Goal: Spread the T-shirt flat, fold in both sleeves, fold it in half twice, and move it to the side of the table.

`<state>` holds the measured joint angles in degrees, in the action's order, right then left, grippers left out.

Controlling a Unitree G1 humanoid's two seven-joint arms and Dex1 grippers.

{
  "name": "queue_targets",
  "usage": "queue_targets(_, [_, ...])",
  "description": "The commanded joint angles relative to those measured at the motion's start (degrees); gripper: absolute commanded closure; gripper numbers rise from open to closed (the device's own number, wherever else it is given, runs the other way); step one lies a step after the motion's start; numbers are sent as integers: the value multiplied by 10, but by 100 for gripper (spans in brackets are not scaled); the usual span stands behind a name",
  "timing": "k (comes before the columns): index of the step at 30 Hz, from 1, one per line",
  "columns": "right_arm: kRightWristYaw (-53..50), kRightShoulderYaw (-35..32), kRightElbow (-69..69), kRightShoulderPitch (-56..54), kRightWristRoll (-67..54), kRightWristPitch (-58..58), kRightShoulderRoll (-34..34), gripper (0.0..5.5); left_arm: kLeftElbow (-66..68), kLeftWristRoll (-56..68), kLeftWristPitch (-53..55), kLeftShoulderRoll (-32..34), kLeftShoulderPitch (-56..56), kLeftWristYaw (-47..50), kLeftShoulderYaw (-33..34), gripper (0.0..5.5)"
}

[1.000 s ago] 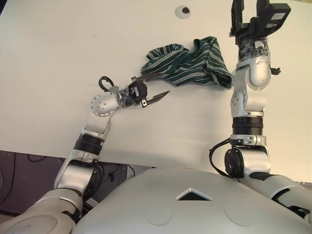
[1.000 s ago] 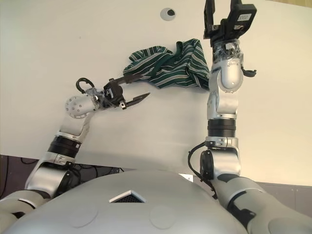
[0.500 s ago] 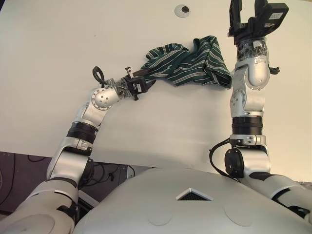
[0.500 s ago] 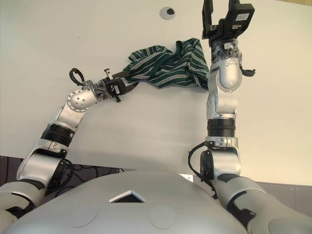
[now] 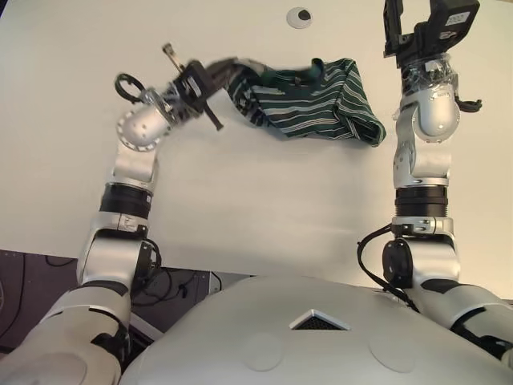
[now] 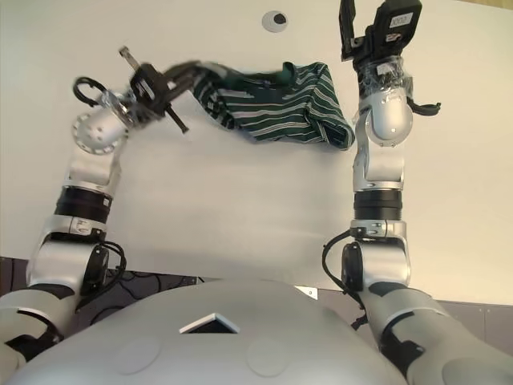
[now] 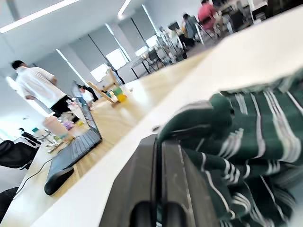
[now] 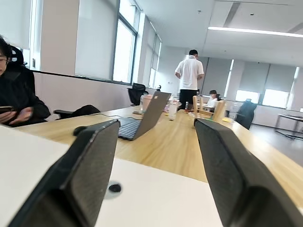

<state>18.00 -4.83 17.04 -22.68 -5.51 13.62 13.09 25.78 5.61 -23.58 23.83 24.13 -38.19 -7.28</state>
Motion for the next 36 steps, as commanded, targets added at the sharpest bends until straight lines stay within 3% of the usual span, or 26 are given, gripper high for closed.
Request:
queue_targets(1, [249,138,32,1,9,-77,66,260,-15,30,39,5,28,-22,24,548])
queue_targets(4, [371,282,71,44,139,-79,142,260,7,10,-9,26,60,-84,-2,548])
queue_targets(5, [433,304,15,72,121,-131,170,260,15,-4,-37,41,69,-113,-15,548])
queue_targets(8, [566,300,-271,135,-122,-362,241,260,26,-7,-77,85,88,-198,-30,548])
queue_targets(11, [540,189,-347,100,-343,-512,219,260,59,-15,-104,112,124,-235,-28,548])
queue_targets(14, [430,87,-221,-4,-343,-533,189,260,82,-21,-126,124,149,-256,-23,548])
queue_targets(19, [298,90,-82,-57,-244,-600,208,260,73,-6,-161,99,139,-236,-13,548])
queue_targets(23, [295,24,-57,-26,-295,-721,220,260,67,-5,-189,84,138,-211,-6,548])
queue_targets(26, [299,9,-65,1,-314,-787,228,260,54,-11,-206,84,135,-190,-2,548])
queue_targets(36, [206,-58,17,-13,-317,-831,147,260,-36,1,-177,89,131,-169,-1,548])
